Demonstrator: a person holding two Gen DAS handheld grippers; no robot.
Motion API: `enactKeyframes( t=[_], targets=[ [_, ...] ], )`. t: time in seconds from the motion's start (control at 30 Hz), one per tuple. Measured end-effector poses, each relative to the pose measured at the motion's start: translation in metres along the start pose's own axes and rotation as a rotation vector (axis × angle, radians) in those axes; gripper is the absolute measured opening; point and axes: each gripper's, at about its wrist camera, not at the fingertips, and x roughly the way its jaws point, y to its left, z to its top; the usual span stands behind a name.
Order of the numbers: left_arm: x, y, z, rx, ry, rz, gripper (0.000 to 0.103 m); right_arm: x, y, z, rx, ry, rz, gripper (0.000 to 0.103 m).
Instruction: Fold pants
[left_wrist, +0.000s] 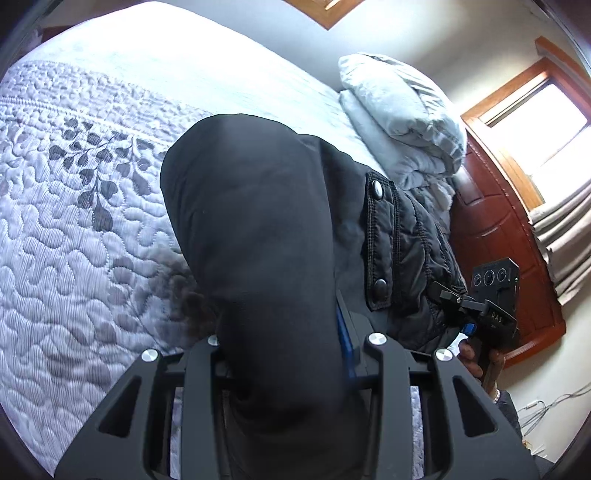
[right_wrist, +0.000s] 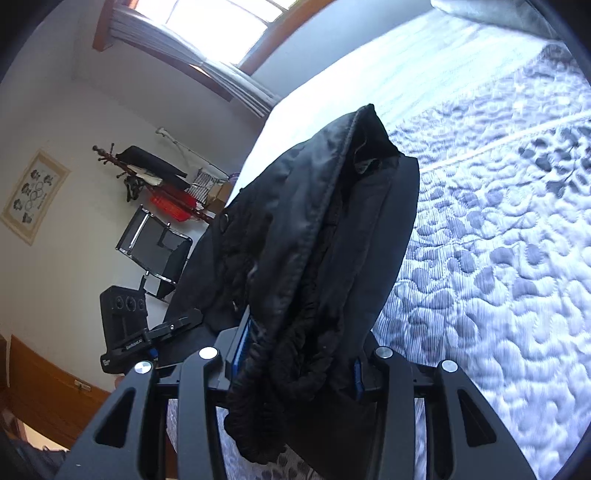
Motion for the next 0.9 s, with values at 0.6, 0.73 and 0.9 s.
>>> enactKeyframes(
  t=[0.6, 0.73, 0.9],
  targets=[
    [0.027, 0.030, -0.004, 0.037, 0.027, 0.012, 0.061, 0.012, -0.058, -0.013, 0.117, 0.017, 0.000, 0.062],
    [0.028, 0.033, -0.008, 0.034, 0.022, 0.011, 0.065, 0.010, -0.070, -0.020, 0.139, 0.014, 0.022, 0.065],
    [0.026, 0.036, -0.012, 0.039, 0.017, 0.013, 0.071, 0.001, -0.080, -0.027, 0.151, -0.004, 0.042, 0.065]
  ],
)
